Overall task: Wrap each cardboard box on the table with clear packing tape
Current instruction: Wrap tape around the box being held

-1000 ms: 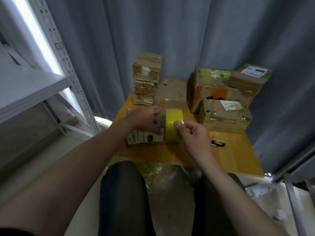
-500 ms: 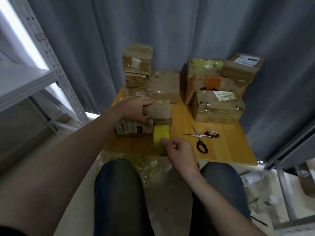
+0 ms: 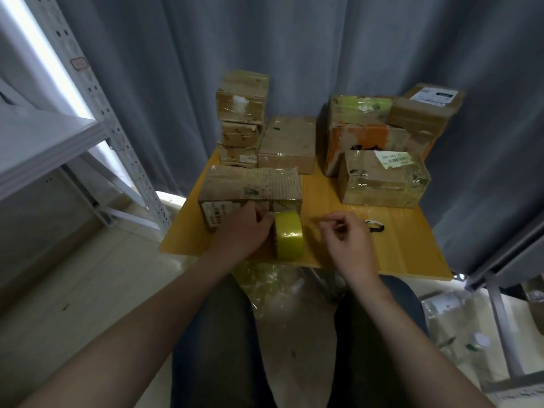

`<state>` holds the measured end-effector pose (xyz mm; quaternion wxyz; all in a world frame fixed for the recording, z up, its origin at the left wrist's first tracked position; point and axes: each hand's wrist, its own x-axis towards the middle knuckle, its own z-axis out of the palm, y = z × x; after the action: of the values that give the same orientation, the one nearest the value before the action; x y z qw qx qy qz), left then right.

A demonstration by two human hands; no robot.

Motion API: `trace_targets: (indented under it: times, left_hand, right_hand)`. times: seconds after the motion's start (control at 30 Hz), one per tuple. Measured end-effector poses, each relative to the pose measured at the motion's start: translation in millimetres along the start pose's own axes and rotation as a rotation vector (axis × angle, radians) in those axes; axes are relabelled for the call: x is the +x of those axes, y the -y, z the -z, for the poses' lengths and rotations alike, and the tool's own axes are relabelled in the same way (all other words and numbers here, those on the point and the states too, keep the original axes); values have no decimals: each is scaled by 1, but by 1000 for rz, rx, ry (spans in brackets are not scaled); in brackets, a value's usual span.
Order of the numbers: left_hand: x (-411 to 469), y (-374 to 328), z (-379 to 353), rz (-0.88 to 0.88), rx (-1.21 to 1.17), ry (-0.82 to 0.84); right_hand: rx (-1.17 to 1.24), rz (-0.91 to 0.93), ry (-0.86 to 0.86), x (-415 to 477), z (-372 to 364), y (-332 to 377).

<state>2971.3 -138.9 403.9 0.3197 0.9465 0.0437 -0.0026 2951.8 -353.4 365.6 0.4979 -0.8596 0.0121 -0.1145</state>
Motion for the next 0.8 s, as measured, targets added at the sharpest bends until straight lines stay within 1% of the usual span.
trace_targets:
  times: [0.03, 0.07, 0.1, 0.13, 0.17, 0.23, 0.3, 0.4, 0.47, 0.53, 0.57, 0.6, 0.63, 0.7, 0.73, 0.8]
  left_hand:
    - [1, 2, -6, 59, -108, 28]
    - [1, 2, -10, 101, -244, 38]
    - [2, 1, -15, 136, -383, 48]
    - [1, -2, -19, 173, -507, 69]
    - [0, -5, -23, 220, -613, 102]
    - [-1, -10, -30, 299, -750, 181]
    - [-1, -14, -34, 333, -768, 189]
    - [2, -17, -33, 330, -764, 159]
    - [2, -17, -31, 340, -771, 167]
    - [4, -17, -29, 362, -763, 174]
    - [5, -18, -27, 371, -760, 186]
    - [6, -18, -23, 382, -747, 202]
    - [6, -18, -20, 383, -727, 218]
    - [7, -15, -11, 388, -662, 243]
    - [8, -14, -7, 397, -639, 255]
    - [11, -11, 0, 425, -627, 290]
  right_hand:
    - [-214, 0, -32, 9, 11, -7]
    - [-424, -31, -6, 17, 20, -14]
    - [-593, -90, 64, 24, 28, -19]
    - [-707, -165, 150, 30, 34, -22]
    - [-765, -229, 222, 35, 38, -23]
    - [-746, -290, 296, 43, 45, -21]
    - [-708, -311, 324, 50, 51, -19]
    - [-751, -331, 295, 49, 56, -23]
    - [-792, -333, 250, 46, 57, -22]
    - [-841, -350, 244, 45, 58, -14]
    - [-833, -375, 259, 46, 59, -10]
    - [-772, -406, 281, 47, 60, -6]
    - [-645, -430, 304, 48, 61, -3]
    - [-282, -420, 324, 48, 61, 6]
    - [-120, -380, 326, 48, 60, 14]
    - [148, -221, 329, 49, 54, 36]
